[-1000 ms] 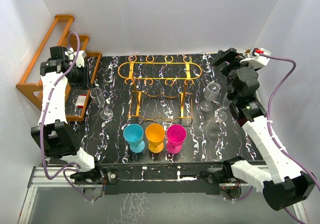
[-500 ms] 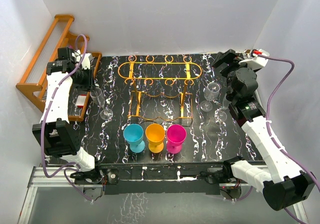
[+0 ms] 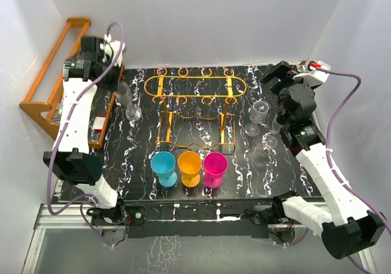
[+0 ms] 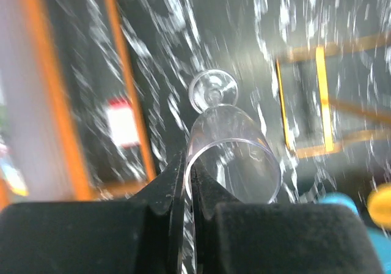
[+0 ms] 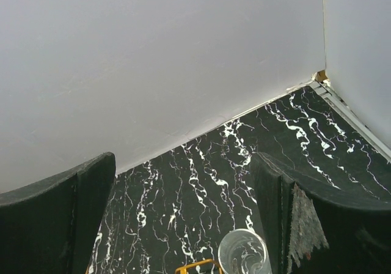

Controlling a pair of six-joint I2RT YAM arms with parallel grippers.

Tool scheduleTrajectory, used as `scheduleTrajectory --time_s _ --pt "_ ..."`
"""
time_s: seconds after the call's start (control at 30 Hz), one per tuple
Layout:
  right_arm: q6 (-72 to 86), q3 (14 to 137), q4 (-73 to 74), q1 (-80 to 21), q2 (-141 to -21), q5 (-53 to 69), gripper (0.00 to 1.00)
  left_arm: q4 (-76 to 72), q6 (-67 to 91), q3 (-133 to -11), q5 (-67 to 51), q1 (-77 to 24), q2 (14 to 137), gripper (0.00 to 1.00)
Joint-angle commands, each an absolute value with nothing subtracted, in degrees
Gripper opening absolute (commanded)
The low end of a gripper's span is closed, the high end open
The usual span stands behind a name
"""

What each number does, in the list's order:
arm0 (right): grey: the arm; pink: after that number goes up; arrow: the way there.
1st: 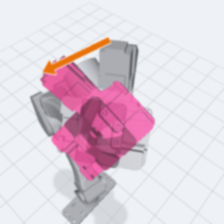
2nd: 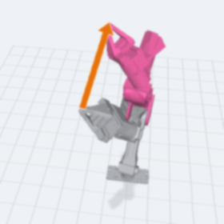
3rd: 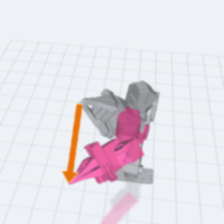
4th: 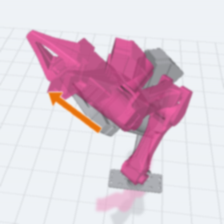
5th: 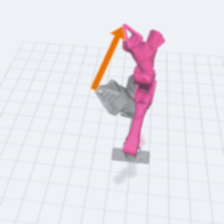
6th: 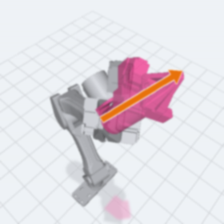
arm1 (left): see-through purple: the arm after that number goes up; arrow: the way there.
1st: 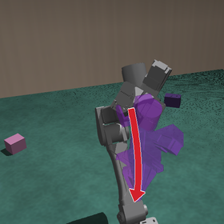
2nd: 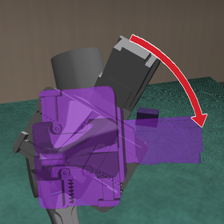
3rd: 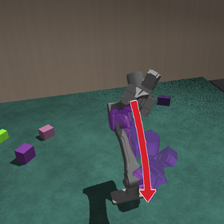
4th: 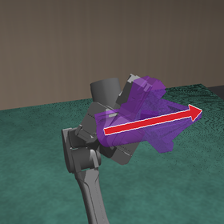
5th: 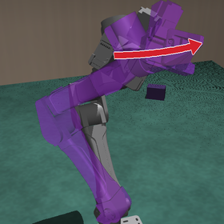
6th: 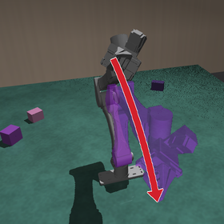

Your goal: Place the wine glass upside down on the wine glass rack

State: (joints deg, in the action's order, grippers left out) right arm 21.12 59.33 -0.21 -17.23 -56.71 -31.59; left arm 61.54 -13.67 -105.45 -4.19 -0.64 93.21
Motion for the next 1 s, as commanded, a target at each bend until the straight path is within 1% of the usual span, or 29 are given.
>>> scheduleTrajectory --time_s 0.0,0.07,0.1,0.23,0.3,0.4,0.57,0.67,0.77,0.83,0.97 --pt "19.96 61.79 -2.9 -17.31 -54.78 -32.6 0.96 62.84 -18.89 -130.05 5.53 -3.33 93.6 0.0" --pt "19.81 62.31 -2.89 -17.27 -54.6 -32.38 0.96 61.74 -21.04 -137.0 5.13 -3.88 94.17 0.0" --pt "19.64 62.66 -2.85 -17.27 -54.65 -32.23 0.96 58.85 -22.14 -136.97 4.99 -4.14 92.86 0.0" --pt "18.71 64.95 -2.88 -17.23 -55.07 -29.98 0.96 38.45 -28.55 -127.22 7.29 -6.22 84.62 0.0" --pt "18.07 66.63 -2.9 -17.22 -55.61 -27.34 0.97 31.33 -30.47 -125.51 4.41 -6.41 82.34 0.0" --pt "16.71 70.3 -2.7 -17.23 -57.08 -20.7 0.97 26.24 -30.73 -129.54 -0.55 -6.48 83.93 0.0" --pt "18.57 76.74 -3.23 -17.22 -59.78 -8.1 0.99 11.39 -29.28 -128.13 -10.07 -6.59 83.89 0.0" --pt "21.67 78.92 -5.35 -17.23 -60.84 1.62 1.0 0.89 -27.63 -122.24 -15.57 -6.61 81.61 0.0" --pt "25.58 80.53 -7.49 -17.23 -61.58 9.03 1.0 -14.8 -30.37 -108.93 -23.42 -6.79 76.55 0.0" --pt "27.58 80.51 -9.97 -17.2 -61.72 12.28 1.0 -25.74 -33.04 -101.6 -25.97 -7.73 74.23 0.0" --pt "31.02 80.1 -13.71 -17.22 -61.58 13.92 1.0 -31.78 -36.23 -100.32 -25.09 -11.59 74.76 0.0"
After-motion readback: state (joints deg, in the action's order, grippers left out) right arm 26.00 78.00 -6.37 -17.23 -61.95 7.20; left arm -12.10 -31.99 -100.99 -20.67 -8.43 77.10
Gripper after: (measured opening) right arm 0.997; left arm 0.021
